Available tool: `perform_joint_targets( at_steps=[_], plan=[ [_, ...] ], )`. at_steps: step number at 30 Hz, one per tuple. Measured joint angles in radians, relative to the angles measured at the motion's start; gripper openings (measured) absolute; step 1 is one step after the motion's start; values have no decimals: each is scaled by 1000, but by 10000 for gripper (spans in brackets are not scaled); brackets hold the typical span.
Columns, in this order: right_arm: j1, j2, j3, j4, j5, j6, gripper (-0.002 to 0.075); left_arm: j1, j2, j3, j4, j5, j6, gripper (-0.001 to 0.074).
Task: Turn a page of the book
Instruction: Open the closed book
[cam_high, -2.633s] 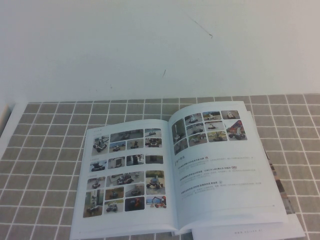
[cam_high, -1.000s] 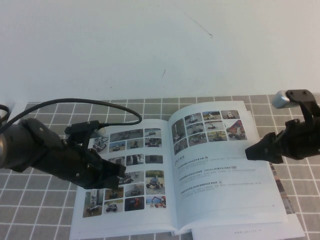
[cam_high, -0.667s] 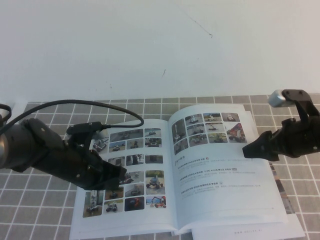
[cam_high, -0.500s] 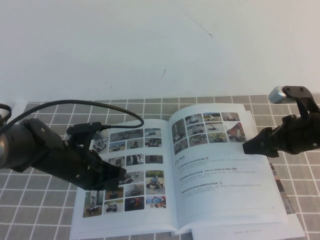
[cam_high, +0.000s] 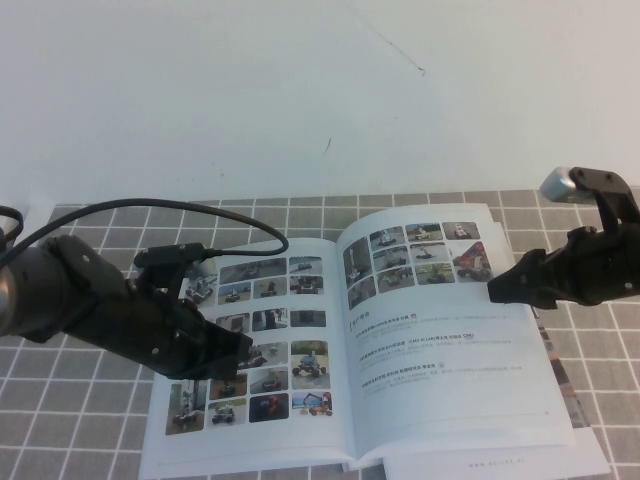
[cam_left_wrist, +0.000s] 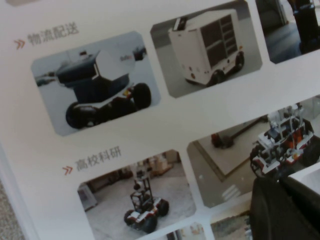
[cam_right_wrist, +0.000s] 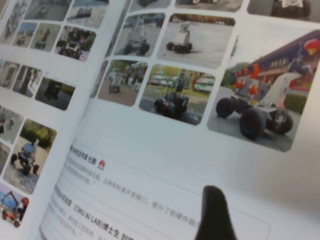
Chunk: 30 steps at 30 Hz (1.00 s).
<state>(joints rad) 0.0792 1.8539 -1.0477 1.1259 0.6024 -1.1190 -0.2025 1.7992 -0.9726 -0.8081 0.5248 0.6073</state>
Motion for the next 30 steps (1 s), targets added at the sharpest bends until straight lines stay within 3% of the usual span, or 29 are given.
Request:
perform_joint_targets(
  at_steps=[14, 25, 30],
  plan=[
    [0, 67, -4, 43, 76, 24, 446, 0, 0, 0, 0, 1, 0, -4],
    [12, 65, -224, 94, 397, 76, 446, 0, 0, 0, 0, 1, 0, -4],
    [42, 57, -270, 96, 445, 103, 446, 0, 0, 0, 0, 1, 0, -4]
  ],
)
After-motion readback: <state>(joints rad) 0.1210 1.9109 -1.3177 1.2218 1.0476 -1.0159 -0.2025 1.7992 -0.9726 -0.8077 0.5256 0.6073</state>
